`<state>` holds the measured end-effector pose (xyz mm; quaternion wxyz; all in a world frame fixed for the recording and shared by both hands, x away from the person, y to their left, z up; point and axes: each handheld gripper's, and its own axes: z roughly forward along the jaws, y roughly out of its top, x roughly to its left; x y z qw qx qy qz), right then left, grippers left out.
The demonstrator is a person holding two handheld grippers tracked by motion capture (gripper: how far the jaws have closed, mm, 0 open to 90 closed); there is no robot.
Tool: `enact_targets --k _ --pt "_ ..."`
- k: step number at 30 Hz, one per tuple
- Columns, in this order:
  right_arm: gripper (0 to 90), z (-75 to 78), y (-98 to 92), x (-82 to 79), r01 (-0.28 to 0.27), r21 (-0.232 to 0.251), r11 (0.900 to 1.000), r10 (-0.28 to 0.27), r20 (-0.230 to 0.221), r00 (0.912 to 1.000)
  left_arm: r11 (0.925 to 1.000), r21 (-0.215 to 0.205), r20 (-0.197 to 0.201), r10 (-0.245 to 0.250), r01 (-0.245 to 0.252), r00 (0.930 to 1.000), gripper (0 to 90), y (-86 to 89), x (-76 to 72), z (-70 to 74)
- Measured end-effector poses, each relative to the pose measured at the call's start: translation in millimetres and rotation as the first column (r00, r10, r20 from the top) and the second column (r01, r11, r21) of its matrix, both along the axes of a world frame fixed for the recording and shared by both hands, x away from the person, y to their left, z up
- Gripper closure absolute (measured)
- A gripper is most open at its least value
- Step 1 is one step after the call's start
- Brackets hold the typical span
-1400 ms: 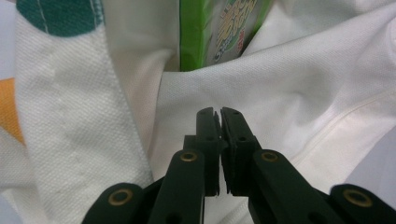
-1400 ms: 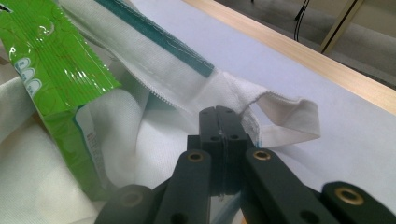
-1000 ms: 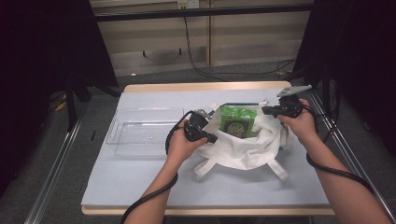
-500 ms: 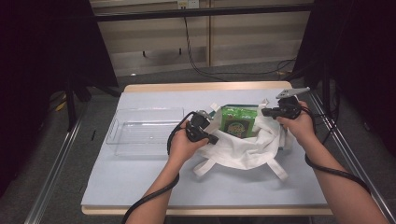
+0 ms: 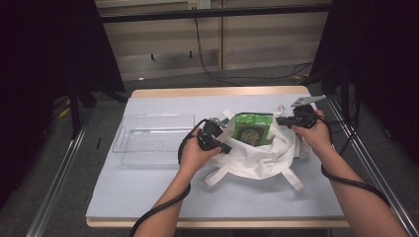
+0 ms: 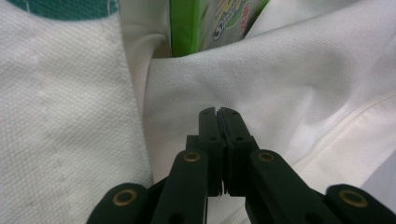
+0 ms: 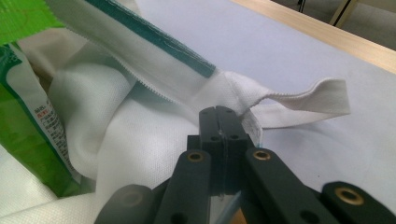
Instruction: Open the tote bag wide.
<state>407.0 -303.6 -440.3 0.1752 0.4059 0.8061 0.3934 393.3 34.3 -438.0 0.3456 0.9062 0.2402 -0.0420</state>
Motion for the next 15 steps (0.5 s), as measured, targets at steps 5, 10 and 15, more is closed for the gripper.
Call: enact_targets --k 5,10,15 --pt "89.9 -1.5 0.3 0.5 0.005 -0.003 1.0 -0.005 -0.002 1.0 0.9996 0.017 0.001 -0.022 0.022 0.9998 88.9 0.3 1.5 -1.7" --pt "89.9 -2.2 0.2 1.2 0.003 -0.01 1.0 -0.003 0.004 1.0 0.9999 0.009 0.0 -0.009 0.009 1.0 89.8 1.1 2.9 -3.6" --pt "89.9 -3.2 0.6 1.8 0.001 -0.01 1.0 -0.001 0.004 1.0 0.9999 0.014 -0.006 -0.008 0.008 1.0 90.0 1.3 3.2 -3.8"
